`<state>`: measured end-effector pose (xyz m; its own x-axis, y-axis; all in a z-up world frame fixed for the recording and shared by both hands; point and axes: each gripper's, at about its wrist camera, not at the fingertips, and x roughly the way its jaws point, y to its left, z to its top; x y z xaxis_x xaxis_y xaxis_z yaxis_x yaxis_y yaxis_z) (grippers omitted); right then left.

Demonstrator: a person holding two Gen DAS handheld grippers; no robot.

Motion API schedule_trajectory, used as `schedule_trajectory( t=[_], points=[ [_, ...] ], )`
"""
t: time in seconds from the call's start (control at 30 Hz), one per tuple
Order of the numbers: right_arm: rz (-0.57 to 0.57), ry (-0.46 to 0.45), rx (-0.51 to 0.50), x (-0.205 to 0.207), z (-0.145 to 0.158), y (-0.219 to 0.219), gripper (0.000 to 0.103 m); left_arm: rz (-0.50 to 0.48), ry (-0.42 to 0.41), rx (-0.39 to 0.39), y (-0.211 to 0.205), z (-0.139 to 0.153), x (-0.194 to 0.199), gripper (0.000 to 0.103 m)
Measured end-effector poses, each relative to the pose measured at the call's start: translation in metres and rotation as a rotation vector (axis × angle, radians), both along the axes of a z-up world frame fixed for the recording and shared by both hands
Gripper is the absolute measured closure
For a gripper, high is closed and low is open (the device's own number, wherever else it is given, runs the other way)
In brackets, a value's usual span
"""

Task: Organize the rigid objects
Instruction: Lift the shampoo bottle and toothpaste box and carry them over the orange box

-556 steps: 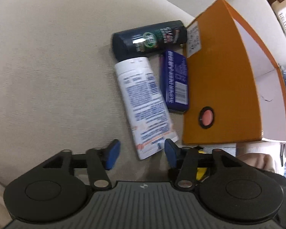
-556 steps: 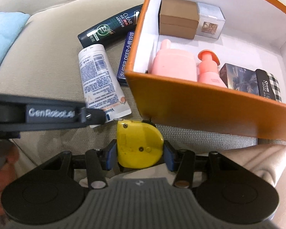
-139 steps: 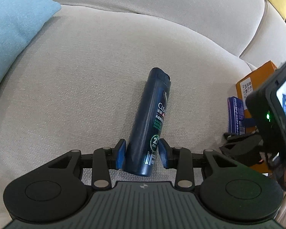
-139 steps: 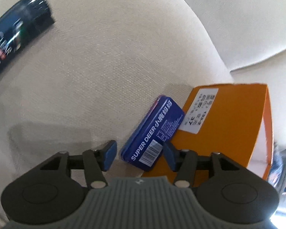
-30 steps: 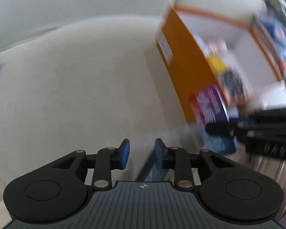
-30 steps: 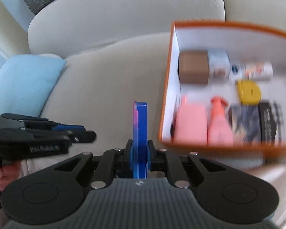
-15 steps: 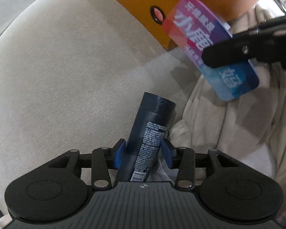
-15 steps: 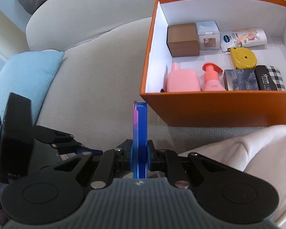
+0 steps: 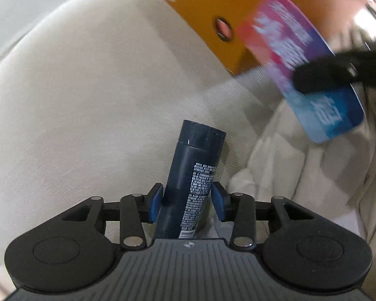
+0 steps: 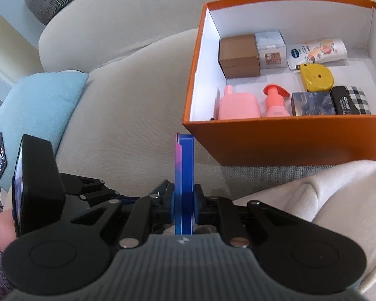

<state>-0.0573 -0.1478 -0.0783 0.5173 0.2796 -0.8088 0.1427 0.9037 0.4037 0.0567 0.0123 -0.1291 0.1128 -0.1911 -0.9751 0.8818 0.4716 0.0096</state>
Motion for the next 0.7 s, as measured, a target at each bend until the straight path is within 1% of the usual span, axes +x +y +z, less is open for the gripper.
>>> schedule_trajectory(
  t=[0.07, 0.17, 0.23, 0.27, 0.33, 0.47, 0.57, 0.7],
  points=[
    [0.003, -0.011, 0.000, -0.003, 0.004, -0.001, 0.090, 0.049, 0.003, -0.039, 0.007, 0.009, 0.004, 0.060],
    [0.008, -0.028, 0.001, -0.007, 0.008, -0.002, 0.090, 0.089, -0.008, -0.102, 0.013, 0.025, 0.007, 0.061],
    [0.006, -0.039, 0.003, -0.007, 0.011, -0.003, 0.090, 0.114, -0.017, -0.136, 0.012, 0.034, 0.012, 0.062],
    [0.007, -0.045, 0.004, -0.007, 0.012, -0.003, 0.090, 0.123, -0.022, -0.149, 0.004, 0.039, 0.017, 0.062],
    [0.009, -0.058, 0.003, -0.009, 0.016, -0.004, 0.090, 0.136, -0.032, -0.179, 0.005, 0.051, 0.016, 0.062],
    [0.004, -0.101, -0.003, -0.013, 0.030, -0.010, 0.090, 0.143, -0.042, -0.277, 0.003, 0.087, 0.015, 0.064],
    [-0.015, -0.138, 0.005, -0.016, 0.043, -0.019, 0.090, 0.131, -0.074, -0.337, -0.003, 0.114, 0.010, 0.065],
    [-0.055, -0.192, -0.011, -0.019, 0.064, -0.037, 0.090, 0.081, -0.099, -0.436, -0.020, 0.157, 0.005, 0.065]
  ],
)
